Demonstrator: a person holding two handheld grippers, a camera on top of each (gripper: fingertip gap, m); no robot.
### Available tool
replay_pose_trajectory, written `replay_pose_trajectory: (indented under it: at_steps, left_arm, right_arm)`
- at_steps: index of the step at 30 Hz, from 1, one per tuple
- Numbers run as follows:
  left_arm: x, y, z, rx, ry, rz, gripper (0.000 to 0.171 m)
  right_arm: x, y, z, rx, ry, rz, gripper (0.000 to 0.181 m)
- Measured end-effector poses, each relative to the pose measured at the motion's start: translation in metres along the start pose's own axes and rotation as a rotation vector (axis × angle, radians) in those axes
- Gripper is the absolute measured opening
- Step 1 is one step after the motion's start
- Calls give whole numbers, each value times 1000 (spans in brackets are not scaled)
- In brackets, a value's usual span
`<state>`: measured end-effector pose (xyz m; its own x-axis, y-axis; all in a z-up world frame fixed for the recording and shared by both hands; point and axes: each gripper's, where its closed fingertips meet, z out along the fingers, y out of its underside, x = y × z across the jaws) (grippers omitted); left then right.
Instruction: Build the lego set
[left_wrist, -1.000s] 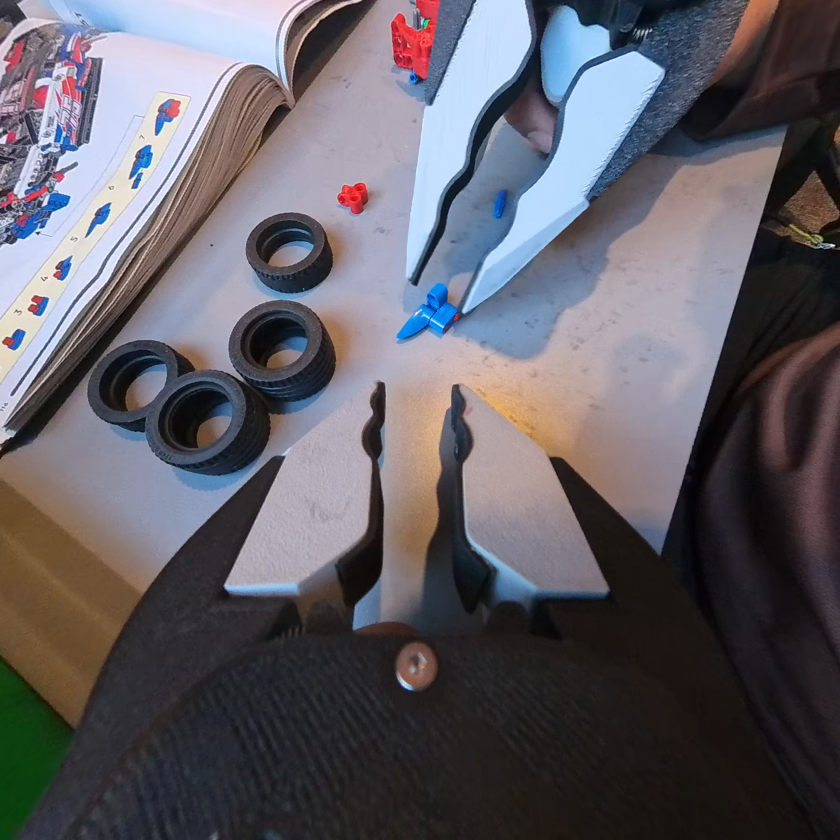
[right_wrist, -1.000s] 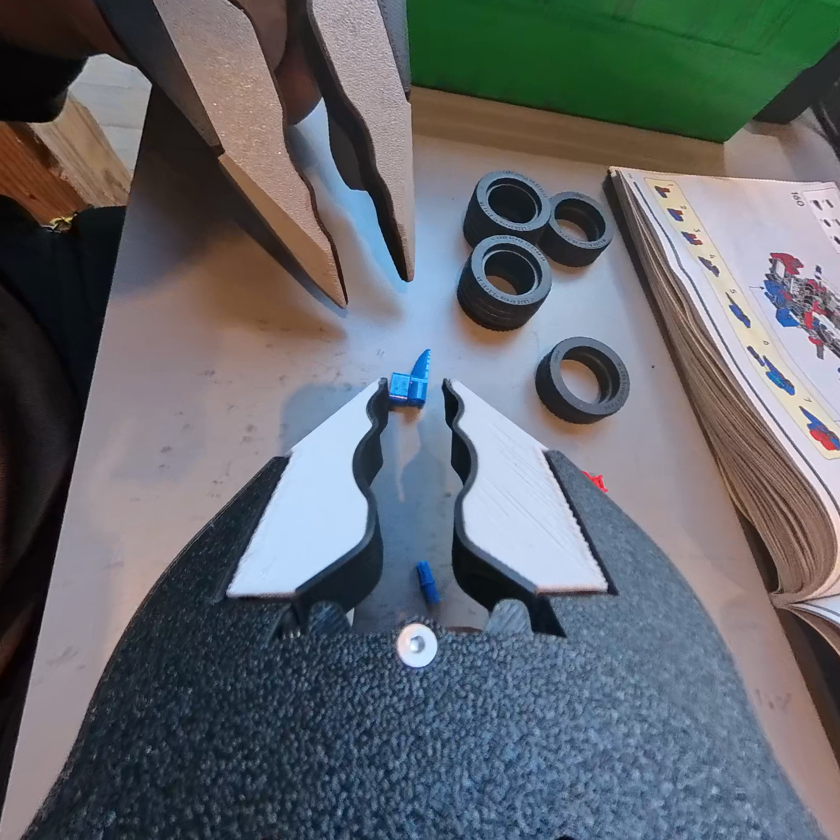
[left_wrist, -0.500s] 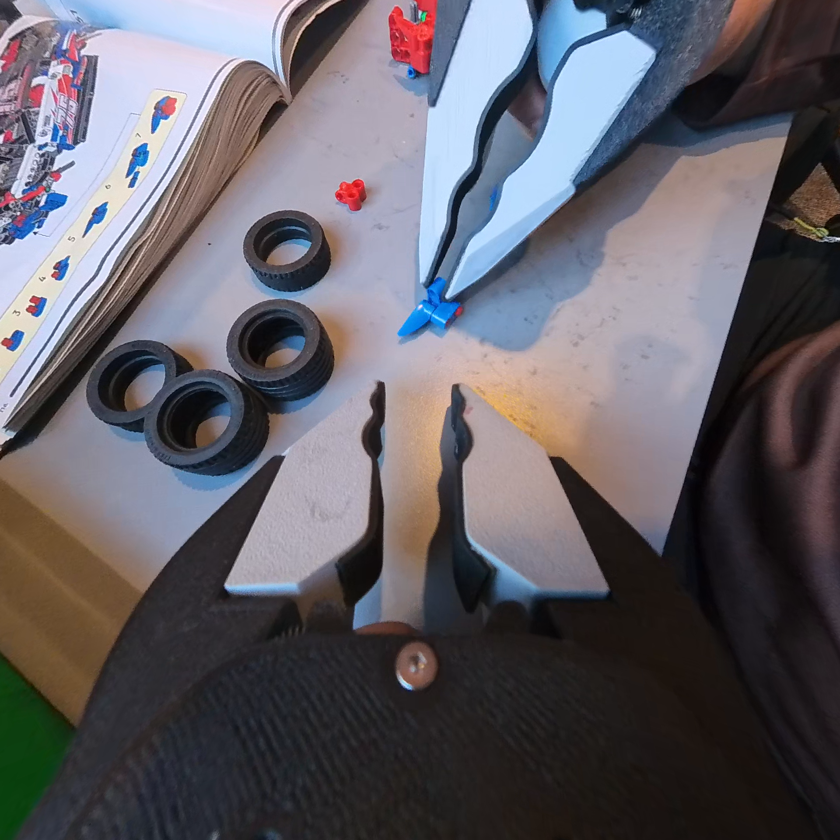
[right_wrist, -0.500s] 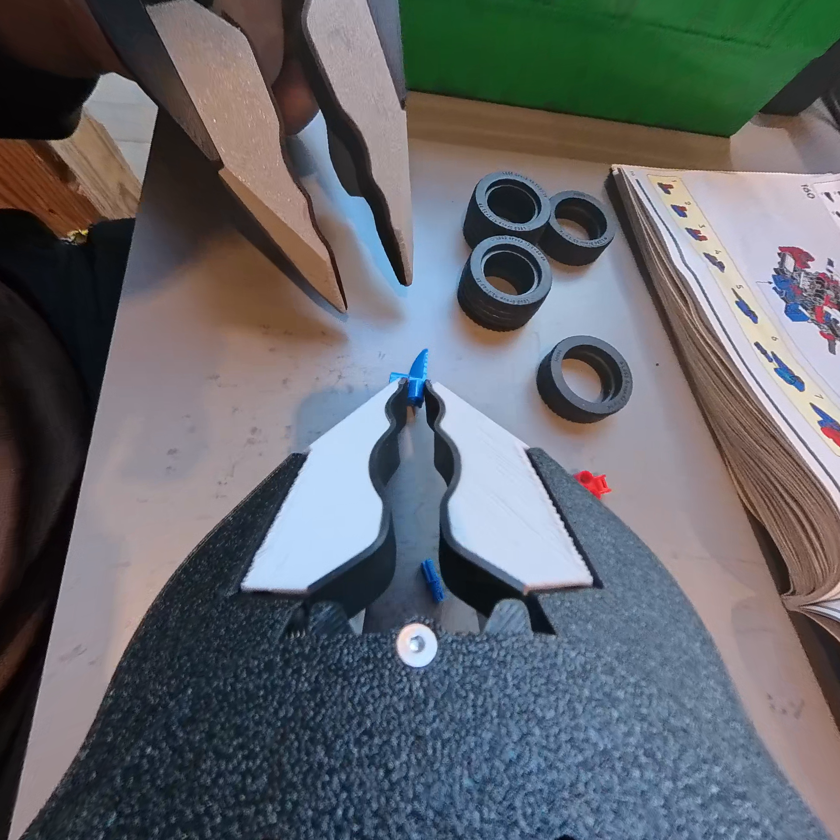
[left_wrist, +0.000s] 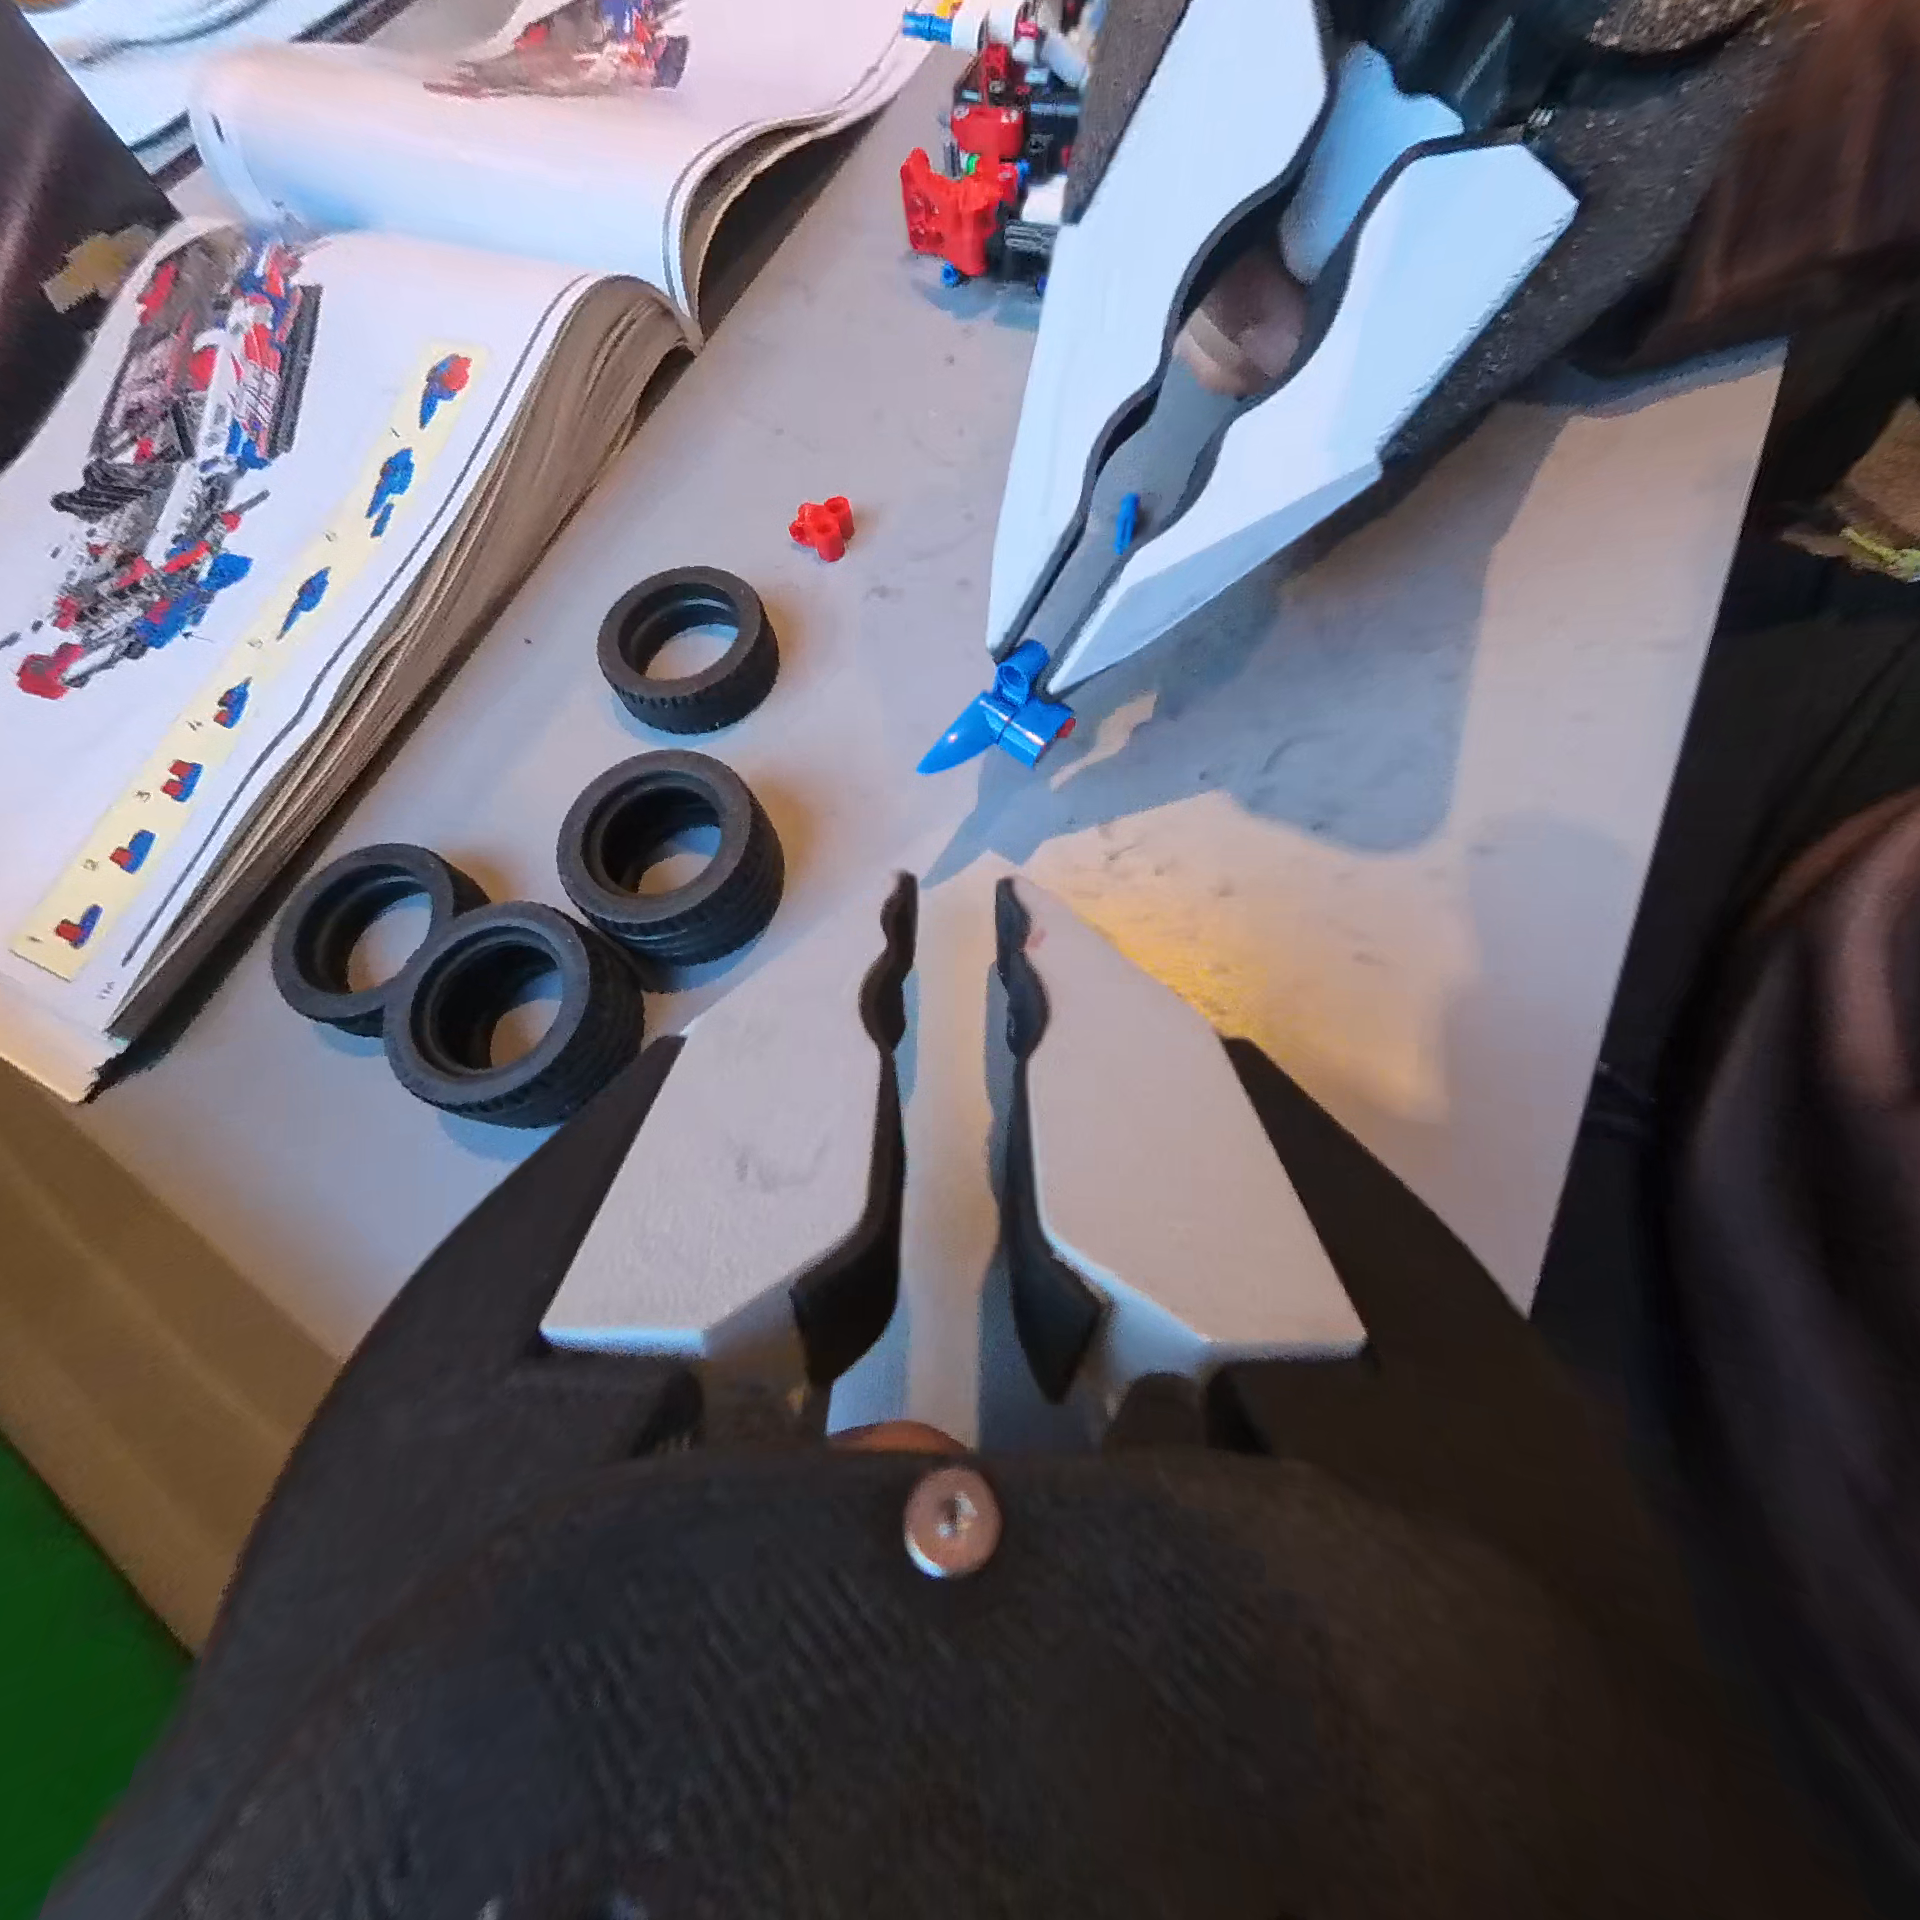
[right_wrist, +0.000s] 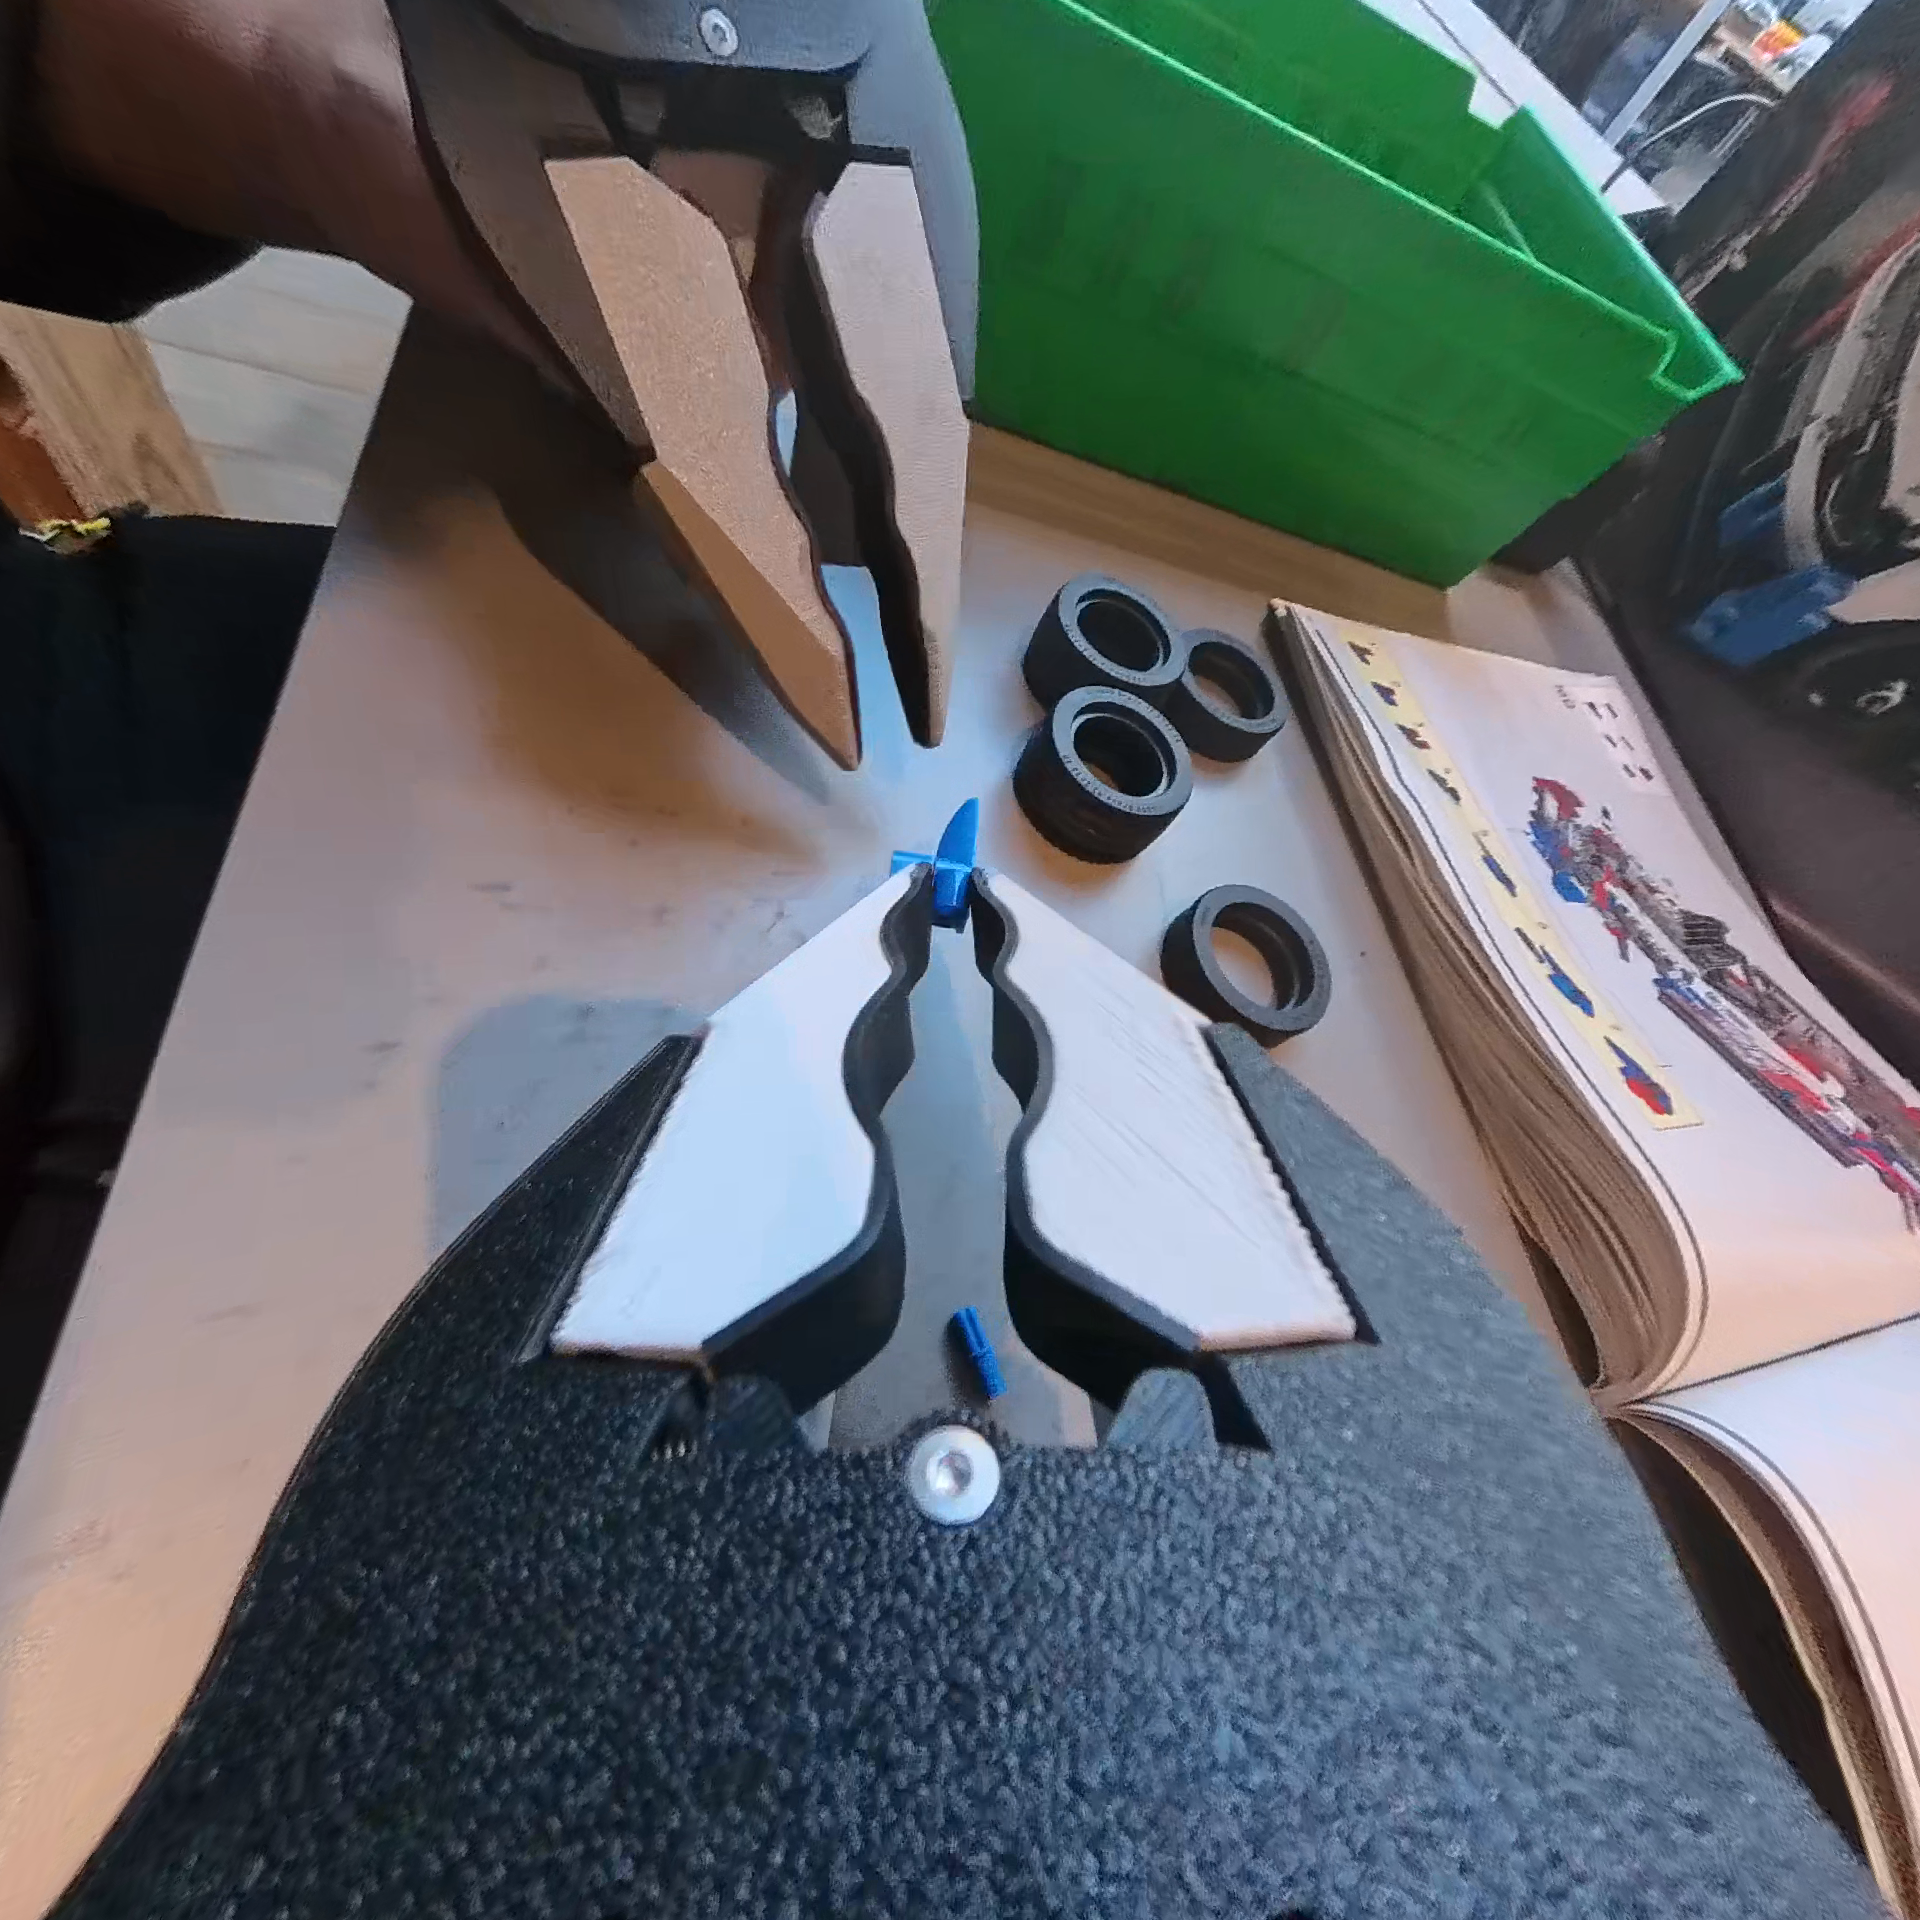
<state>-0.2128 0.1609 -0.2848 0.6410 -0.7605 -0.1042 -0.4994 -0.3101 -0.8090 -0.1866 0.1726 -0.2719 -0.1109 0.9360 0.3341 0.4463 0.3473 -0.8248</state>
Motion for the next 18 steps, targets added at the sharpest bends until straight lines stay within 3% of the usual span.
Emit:
replay_pose_trajectory:
  at_steps: [4, 18]
  left_arm:
    - [0, 4, 3, -32, 6, -6, 19]
    - [1, 2, 1, -14, 43, -38, 20]
  right_arm:
    - [2, 0, 0, 4, 9, 8, 7]
    - [17, -6, -2, 54, 74, 31, 7]
